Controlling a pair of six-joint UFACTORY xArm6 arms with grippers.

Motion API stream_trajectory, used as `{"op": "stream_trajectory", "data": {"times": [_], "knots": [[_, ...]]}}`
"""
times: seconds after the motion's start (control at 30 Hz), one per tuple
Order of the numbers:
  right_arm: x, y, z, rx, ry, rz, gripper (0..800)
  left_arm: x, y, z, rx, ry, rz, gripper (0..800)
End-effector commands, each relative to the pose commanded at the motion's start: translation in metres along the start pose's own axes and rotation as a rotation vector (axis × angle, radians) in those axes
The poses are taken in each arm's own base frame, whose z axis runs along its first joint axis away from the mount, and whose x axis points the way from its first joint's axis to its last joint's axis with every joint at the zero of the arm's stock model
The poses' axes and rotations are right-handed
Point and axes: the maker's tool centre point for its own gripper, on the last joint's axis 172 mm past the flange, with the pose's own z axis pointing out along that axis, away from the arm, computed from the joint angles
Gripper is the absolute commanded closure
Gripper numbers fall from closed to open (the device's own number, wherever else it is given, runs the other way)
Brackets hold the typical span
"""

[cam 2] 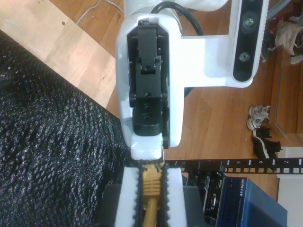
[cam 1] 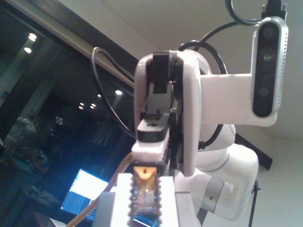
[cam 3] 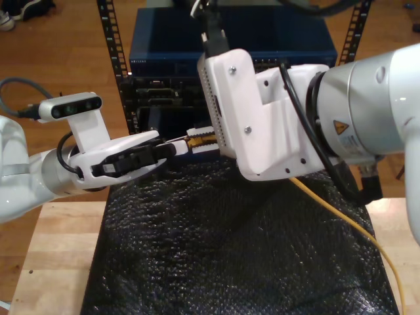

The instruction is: Grab the cable and plug it in

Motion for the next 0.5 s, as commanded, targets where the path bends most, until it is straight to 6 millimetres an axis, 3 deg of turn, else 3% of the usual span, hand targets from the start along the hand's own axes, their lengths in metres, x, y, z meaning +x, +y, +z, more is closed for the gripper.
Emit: {"op": "stream_trajectory", "data": {"times": [0.17,0.27,0.33,0.4,0.43,0.5], "knots": [[0.0015,-0.0001,-0.0003,0.000,0.003,-0.002,793,0.0008,0.0036,0.0010,-0.014,0.003,0.000,620],[0.0022,-0.0003,-0.0002,0.000,0.004,-0.003,798,0.0009,0.0040,0.0016,-0.016,0.001,0.000,325],[0.0019,-0.0006,0.0004,0.002,0.003,-0.001,798,0.0006,0.0040,0.0016,-0.016,0.002,-0.001,253],[0.0025,-0.0008,0.0005,0.002,0.004,-0.002,799,0.0009,0.0040,0.0016,-0.016,0.001,0.002,76],[0.0016,-0.0013,0.0009,0.003,0.003,0.001,799,0.0014,0.0037,0.0011,-0.014,0.001,0.004,23],[0.0024,-0.0010,0.0011,0.003,0.005,0.001,799,0.0015,0.0024,0.0010,-0.008,-0.003,0.006,17]]}}
